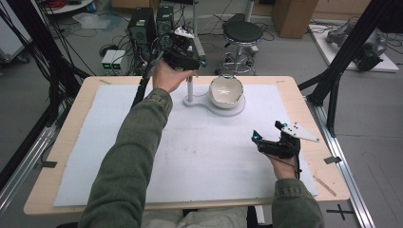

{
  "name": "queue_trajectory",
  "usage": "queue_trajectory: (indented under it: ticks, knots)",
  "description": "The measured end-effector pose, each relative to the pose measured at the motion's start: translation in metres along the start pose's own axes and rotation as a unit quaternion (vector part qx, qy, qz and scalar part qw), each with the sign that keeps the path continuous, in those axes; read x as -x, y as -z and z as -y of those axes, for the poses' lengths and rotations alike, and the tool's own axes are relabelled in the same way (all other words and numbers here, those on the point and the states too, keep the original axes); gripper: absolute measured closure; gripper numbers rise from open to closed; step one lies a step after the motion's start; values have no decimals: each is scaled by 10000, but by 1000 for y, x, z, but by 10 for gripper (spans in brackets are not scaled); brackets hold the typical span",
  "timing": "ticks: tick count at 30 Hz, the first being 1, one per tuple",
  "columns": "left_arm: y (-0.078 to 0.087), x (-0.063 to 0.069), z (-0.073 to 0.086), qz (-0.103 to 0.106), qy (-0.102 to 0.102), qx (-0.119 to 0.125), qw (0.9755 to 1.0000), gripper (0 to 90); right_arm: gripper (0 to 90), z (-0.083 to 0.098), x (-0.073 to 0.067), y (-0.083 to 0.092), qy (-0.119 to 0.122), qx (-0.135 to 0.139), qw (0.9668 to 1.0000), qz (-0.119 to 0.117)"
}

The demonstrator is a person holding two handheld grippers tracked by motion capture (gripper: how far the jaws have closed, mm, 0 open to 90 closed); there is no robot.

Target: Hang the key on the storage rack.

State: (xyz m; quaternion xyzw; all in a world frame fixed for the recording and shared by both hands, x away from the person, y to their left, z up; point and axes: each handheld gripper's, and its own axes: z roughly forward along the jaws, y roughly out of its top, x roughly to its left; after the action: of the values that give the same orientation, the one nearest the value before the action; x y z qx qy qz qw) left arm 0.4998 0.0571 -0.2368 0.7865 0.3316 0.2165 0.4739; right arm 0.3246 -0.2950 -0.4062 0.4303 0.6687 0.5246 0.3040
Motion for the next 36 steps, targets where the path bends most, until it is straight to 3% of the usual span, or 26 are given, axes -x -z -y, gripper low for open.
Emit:
queue_trajectory:
  ticks: [1, 2, 5, 6, 10, 12, 14, 17, 21, 24, 29, 31, 32, 36]
  knots:
    - [3, 0, 2, -111, -25, 107, 9999, 344, 20, 0, -1, 0, -22, -7, 10000, -6]
    - [7, -2, 6, -179, 101, 241, 9995, 297, 20, 0, -1, -1, -24, -12, 10000, 3]
    - [9, -7, 11, -280, 199, 260, 9991, 134, 20, 0, -1, -1, -14, -22, 10000, -1]
    - [14, -13, 18, -301, 319, 306, 9986, 96, 20, 0, -1, -2, -3, -12, 10000, -2]
    - [23, -22, 27, -354, 454, 477, 9972, 16, 20, 0, -1, -2, -23, -14, 10000, 0]
    - [33, -31, 37, -276, 593, 584, 9961, 16, 20, 0, -1, -1, -11, -17, 10000, 10]
    - [39, -38, 43, -213, 670, 520, 9962, 16, 20, 0, -1, -1, -16, -29, 10000, 11]
    - [46, -42, 51, -307, 696, 621, 9952, 16, 20, 0, -2, -1, 9, -10, 10000, 18]
    - [61, -51, 64, -401, 909, 772, 9921, 16, 20, -1, -3, -1, -20, -22, 10000, 12]
    - [70, -57, 72, -282, 1141, 858, 9894, 16, 20, -1, -3, -2, -3, -31, 10000, 23]
    - [83, -61, 82, -374, 1102, 892, 9892, 16, 20, -1, -3, -3, -15, -34, 10000, 28]
    - [87, -60, 86, -549, 1029, 894, 9891, 16, 20, -1, -3, -4, -7, -47, 10000, 30]
    - [92, -61, 91, -692, 994, 964, 9879, 16, 20, -1, -4, -4, 10, -40, 10000, 39]
    - [96, -63, 100, -709, 1051, 935, 9875, 16, 20, -1, -3, -3, -2, -21, 10000, 55]
